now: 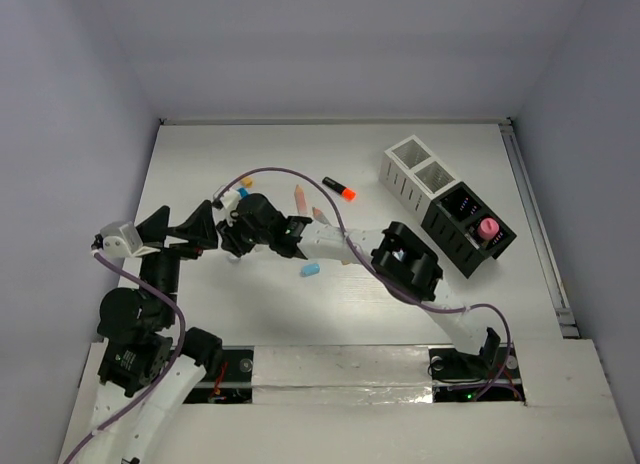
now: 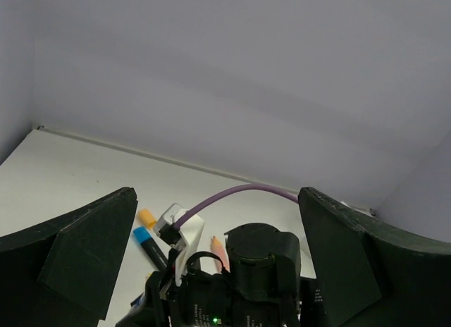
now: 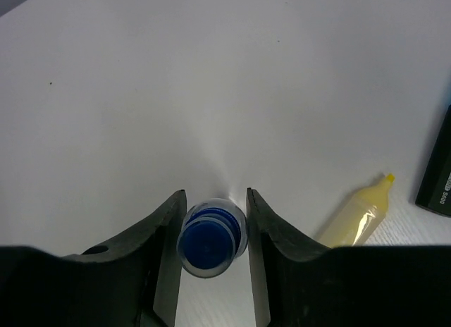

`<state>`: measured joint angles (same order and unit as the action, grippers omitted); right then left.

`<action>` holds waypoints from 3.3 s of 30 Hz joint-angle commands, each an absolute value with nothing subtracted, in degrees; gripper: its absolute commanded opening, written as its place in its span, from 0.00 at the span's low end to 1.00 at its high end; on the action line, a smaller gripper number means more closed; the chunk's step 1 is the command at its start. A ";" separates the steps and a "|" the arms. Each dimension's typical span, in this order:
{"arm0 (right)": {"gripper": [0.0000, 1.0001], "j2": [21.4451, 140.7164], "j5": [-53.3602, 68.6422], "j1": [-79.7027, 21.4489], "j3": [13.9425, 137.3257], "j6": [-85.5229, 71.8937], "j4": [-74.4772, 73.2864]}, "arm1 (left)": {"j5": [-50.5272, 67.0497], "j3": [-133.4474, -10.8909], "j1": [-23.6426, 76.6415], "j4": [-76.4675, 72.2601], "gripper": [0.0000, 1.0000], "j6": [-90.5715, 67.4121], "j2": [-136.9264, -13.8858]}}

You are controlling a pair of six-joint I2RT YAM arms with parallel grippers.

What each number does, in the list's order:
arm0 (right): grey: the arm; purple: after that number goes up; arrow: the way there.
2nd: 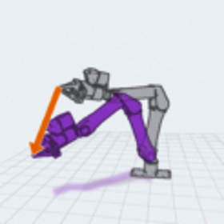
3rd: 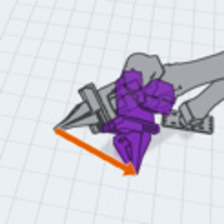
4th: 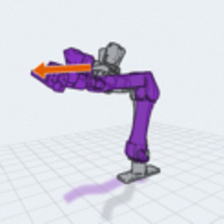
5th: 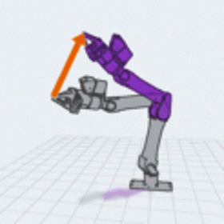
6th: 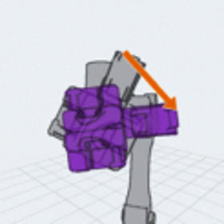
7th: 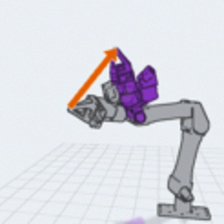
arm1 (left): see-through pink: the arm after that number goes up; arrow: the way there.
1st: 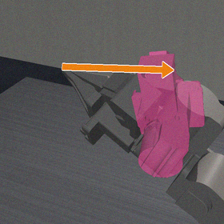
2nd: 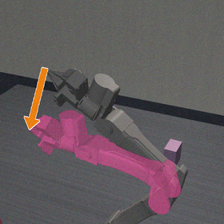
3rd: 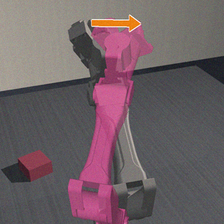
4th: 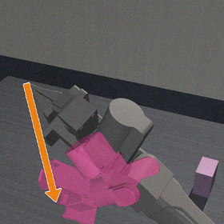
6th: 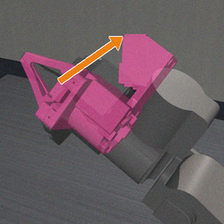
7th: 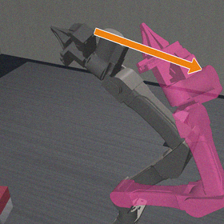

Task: Sort the stationery into containers
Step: Pick up the stationery from the center of the board, then place the stationery in the storage box, then pick up the pen from the center of the board.

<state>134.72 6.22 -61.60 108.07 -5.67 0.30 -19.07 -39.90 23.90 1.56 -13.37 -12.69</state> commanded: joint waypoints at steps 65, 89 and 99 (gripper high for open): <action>0.70 62.41 -28.57 -10.11 49.83 -22.06 -12.48 | -11.69 -41.31 23.64 -0.70 0.99 -15.12 -19.16; 0.31 95.61 5.71 -32.33 82.41 -5.64 -10.63 | -10.37 -41.31 23.64 -0.88 0.99 -14.94 -19.16; 0.55 112.41 2.64 -35.33 94.48 -3.08 -23.20 | -9.41 -41.22 23.64 -1.14 0.99 -14.77 -19.16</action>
<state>110.65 2.00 -34.72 92.07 -4.64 -18.11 -10.66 -39.90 23.90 1.58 -14.94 -18.96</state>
